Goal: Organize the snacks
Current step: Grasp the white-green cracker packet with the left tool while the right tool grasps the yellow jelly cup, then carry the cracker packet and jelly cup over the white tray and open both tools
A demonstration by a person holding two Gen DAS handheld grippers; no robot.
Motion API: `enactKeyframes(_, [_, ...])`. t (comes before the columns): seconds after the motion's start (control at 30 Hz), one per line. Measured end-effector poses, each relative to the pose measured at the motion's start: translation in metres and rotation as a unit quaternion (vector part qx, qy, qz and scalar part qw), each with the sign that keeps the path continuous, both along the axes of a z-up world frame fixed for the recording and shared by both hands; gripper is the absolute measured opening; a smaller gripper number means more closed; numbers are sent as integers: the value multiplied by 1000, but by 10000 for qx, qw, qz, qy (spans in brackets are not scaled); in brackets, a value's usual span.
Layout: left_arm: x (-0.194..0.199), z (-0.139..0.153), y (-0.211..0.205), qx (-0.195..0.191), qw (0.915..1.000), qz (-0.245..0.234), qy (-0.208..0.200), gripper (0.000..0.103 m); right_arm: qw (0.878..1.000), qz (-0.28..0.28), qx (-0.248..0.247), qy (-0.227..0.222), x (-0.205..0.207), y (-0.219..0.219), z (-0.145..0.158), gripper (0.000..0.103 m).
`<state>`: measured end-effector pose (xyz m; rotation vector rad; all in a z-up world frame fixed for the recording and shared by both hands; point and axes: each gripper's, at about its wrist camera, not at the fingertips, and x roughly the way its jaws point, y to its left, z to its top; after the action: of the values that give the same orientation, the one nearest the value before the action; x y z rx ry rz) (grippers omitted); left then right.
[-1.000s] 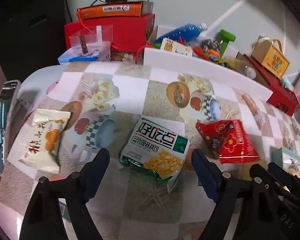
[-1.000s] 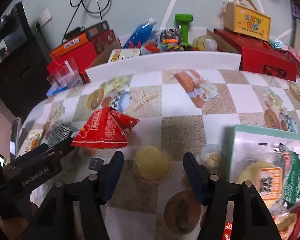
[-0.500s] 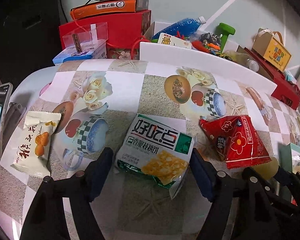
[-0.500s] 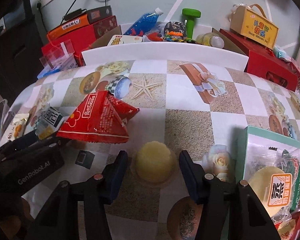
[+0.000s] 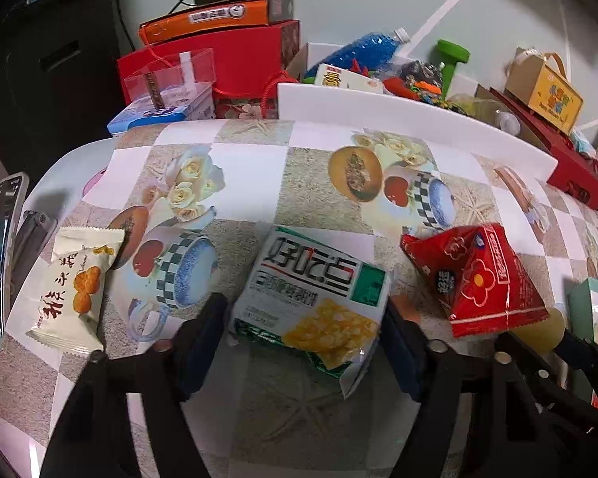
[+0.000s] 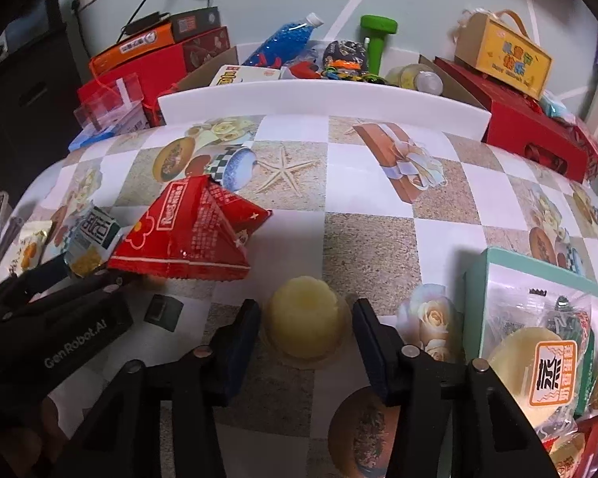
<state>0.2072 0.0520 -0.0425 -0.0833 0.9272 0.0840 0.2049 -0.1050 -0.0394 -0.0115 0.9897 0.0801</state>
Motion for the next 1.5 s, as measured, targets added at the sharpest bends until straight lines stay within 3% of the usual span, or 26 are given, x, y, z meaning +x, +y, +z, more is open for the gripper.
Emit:
enactKeyframes(0.17, [-1, 2, 6, -158, 9998, 31, -67, 65, 9998, -105, 193, -18, 0, -8, 3, 41])
enactKeyframes(0.5, [-4, 6, 13, -439, 9989, 24, -162, 59, 9992, -224, 303, -107, -4, -16, 15, 41])
enactKeyframes(1.0, [-18, 36, 19, -524, 9971, 49, -549, 59, 9988, -264, 348, -225, -8, -23, 32, 41])
enactKeyframes(1.5, [-28, 55, 13, -588, 9963, -46, -625, 59, 9980, -336, 469, -264, -18, -39, 50, 40])
